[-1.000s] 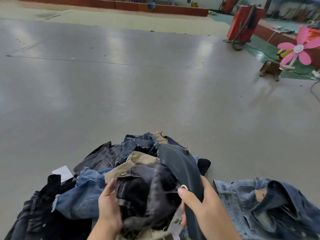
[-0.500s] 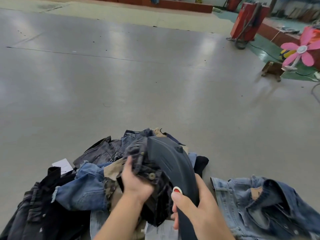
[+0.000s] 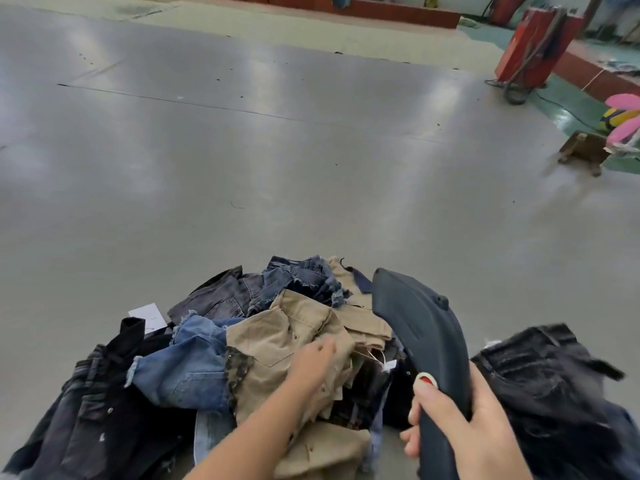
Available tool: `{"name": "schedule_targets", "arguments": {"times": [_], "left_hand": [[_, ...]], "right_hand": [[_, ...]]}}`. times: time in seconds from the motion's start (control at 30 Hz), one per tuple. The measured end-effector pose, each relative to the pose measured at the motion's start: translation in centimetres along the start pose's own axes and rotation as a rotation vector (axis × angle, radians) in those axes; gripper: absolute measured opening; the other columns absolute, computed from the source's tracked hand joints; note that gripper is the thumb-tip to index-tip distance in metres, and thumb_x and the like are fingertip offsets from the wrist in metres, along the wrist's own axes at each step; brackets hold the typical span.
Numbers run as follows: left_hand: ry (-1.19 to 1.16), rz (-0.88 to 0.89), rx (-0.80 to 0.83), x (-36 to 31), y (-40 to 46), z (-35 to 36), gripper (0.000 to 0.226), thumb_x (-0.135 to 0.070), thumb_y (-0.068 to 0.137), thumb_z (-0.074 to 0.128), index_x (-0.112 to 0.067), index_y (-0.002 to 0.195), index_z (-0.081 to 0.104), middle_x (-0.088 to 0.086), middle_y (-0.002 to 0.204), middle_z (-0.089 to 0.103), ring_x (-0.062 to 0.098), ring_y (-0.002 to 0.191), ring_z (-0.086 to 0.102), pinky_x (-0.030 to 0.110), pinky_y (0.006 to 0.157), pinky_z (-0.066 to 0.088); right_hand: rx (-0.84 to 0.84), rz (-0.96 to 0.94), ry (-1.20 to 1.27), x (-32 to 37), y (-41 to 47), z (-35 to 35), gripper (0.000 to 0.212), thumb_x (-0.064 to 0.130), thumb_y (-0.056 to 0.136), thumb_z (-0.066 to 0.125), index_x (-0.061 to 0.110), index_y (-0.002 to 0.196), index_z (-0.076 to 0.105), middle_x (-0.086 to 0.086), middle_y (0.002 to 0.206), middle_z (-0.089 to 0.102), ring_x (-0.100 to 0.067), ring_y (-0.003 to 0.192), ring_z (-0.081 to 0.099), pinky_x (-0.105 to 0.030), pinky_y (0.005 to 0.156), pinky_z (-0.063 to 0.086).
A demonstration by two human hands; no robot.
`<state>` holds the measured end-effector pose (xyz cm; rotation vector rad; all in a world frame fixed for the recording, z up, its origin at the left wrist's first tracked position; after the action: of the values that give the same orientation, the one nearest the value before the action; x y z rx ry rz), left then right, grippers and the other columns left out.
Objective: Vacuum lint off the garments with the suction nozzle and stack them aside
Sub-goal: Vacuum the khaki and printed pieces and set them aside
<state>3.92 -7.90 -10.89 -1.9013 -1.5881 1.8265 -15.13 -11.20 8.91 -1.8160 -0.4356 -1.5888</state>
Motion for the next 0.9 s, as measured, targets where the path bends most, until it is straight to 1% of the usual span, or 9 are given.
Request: {"name": "schedule_targets", "arguments": {"times": [0.07, 0.17, 0.3, 0.4, 0.47, 0.6, 0.73, 0.83, 0.9], "left_hand": [[0.142, -0.097, -0.231, 4.9, 1.5, -3.3, 0.022, -0.031, 0.092, 0.055, -0.015, 0.103, 0.065, 0.016, 0.12, 0.061, 0.028, 0.107, 0.056, 0.036, 0.094, 0.044], [-0.052, -0.426, -0.576, 12.2, 1.3, -7.6, 0.067, -0.026, 0.08, 0.073, -0.002, 0.136, 0.044, 0.026, 0.137, 0.045, 0.042, 0.126, 0.043, 0.043, 0.103, 0.04], [-0.46, -0.538, -0.473, 14.2, 1.5, -5.8, 0.101, -0.032, 0.072, 0.083, 0.01, 0.142, 0.023, 0.029, 0.144, 0.036, 0.042, 0.132, 0.039, 0.043, 0.109, 0.033], [-0.407, -0.336, -0.529, 12.3, 1.2, -5.1, 0.059, -0.027, 0.079, 0.075, 0.002, 0.125, 0.052, 0.023, 0.124, 0.059, 0.038, 0.114, 0.055, 0.039, 0.095, 0.044], [-0.452, -0.16, -0.535, 8.6, 0.6, -5.1, 0.037, -0.014, 0.086, 0.062, -0.004, 0.122, 0.057, 0.016, 0.107, 0.065, 0.031, 0.096, 0.059, 0.033, 0.079, 0.045], [-0.495, 0.308, -0.362, -1.2, -2.2, -8.4, 0.027, 0.001, 0.085, 0.053, -0.015, 0.106, 0.06, 0.005, 0.073, 0.061, 0.018, 0.061, 0.051, 0.031, 0.056, 0.042], [-0.196, 0.772, -0.365, -8.2, -6.1, -12.5, 0.029, 0.0, 0.082, 0.056, -0.029, 0.085, 0.058, -0.01, 0.059, 0.053, 0.01, 0.053, 0.046, 0.024, 0.052, 0.039], [0.229, 1.095, -0.414, -10.3, -8.4, -13.5, 0.025, -0.021, 0.078, 0.051, -0.036, 0.098, 0.056, -0.017, 0.054, 0.047, 0.004, 0.048, 0.041, 0.016, 0.048, 0.035], [0.657, 1.145, -0.331, -9.7, -8.5, -12.0, 0.033, -0.029, 0.081, 0.046, -0.04, 0.112, 0.049, -0.021, 0.064, 0.052, 0.0, 0.053, 0.049, 0.008, 0.048, 0.033]], "right_hand": [[-0.014, 0.049, -0.02, -0.7, 0.3, 0.3, 0.016, 0.005, 0.083, 0.065, 0.014, 0.095, 0.059, -0.015, 0.053, 0.056, -0.035, 0.041, 0.052, -0.037, 0.044, 0.049], [0.01, 0.1, -0.038, -1.4, 1.0, 1.2, 0.016, 0.005, 0.084, 0.065, 0.015, 0.095, 0.06, -0.017, 0.053, 0.055, -0.034, 0.042, 0.051, -0.036, 0.044, 0.048], [0.07, 0.164, -0.051, -1.8, 1.5, 2.2, 0.025, 0.006, 0.084, 0.066, 0.029, 0.094, 0.06, -0.017, 0.054, 0.055, -0.029, 0.043, 0.05, -0.033, 0.041, 0.049], [0.075, 0.137, -0.096, -1.9, 1.5, 2.4, 0.025, 0.008, 0.083, 0.067, 0.028, 0.097, 0.06, -0.016, 0.054, 0.057, -0.031, 0.044, 0.053, -0.032, 0.043, 0.049], [0.066, 0.122, -0.11, -1.9, 1.4, 2.2, 0.019, 0.009, 0.084, 0.066, 0.022, 0.096, 0.06, -0.015, 0.054, 0.057, -0.033, 0.044, 0.053, -0.034, 0.045, 0.049], [-0.003, 0.083, -0.079, -1.2, 1.1, 1.4, 0.012, 0.005, 0.084, 0.064, 0.011, 0.093, 0.058, -0.014, 0.052, 0.056, -0.034, 0.04, 0.052, -0.036, 0.043, 0.048], [-0.092, 0.035, -0.032, 0.0, 0.7, -0.1, 0.012, 0.005, 0.084, 0.064, 0.01, 0.094, 0.06, -0.018, 0.053, 0.057, -0.037, 0.041, 0.054, -0.038, 0.046, 0.048], [-0.125, 0.019, -0.01, 0.6, 0.4, -0.7, 0.011, 0.007, 0.083, 0.065, 0.01, 0.092, 0.06, -0.02, 0.054, 0.058, -0.039, 0.042, 0.055, -0.036, 0.045, 0.047], [-0.12, 0.026, -0.012, 0.5, 0.4, -0.8, 0.012, 0.008, 0.084, 0.065, 0.009, 0.093, 0.059, -0.02, 0.054, 0.058, -0.039, 0.043, 0.055, -0.037, 0.046, 0.047]]}}
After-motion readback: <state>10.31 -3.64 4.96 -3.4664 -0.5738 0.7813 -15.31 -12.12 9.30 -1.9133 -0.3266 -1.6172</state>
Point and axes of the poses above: each hand's wrist, its own y-axis towards the middle knuckle, its own z-axis out of the palm, x = y × z, the point moved 1 cm from there along y, towards the middle knuckle
